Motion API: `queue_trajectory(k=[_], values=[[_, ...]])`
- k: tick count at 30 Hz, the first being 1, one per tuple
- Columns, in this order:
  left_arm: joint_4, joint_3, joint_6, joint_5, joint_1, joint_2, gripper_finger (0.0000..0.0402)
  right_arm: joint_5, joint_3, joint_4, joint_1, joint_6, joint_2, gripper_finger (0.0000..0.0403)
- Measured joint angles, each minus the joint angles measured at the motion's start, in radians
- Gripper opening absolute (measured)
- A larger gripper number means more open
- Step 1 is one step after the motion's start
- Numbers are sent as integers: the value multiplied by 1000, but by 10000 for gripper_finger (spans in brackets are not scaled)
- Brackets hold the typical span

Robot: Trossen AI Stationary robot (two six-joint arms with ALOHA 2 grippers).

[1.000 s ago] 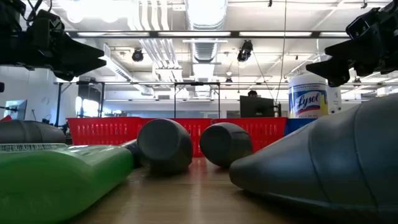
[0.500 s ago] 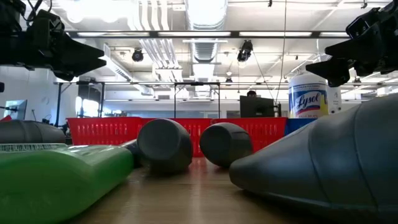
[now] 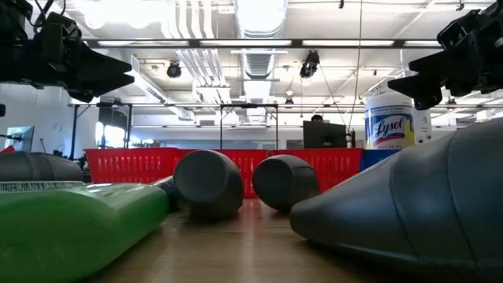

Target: Pick & Place Travel size toiletries

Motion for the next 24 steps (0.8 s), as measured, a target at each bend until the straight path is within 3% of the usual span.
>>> queue_trajectory(k=[24], values=[[0,0,0,0,0,0,259,0,0,0,0,-1,0,229]])
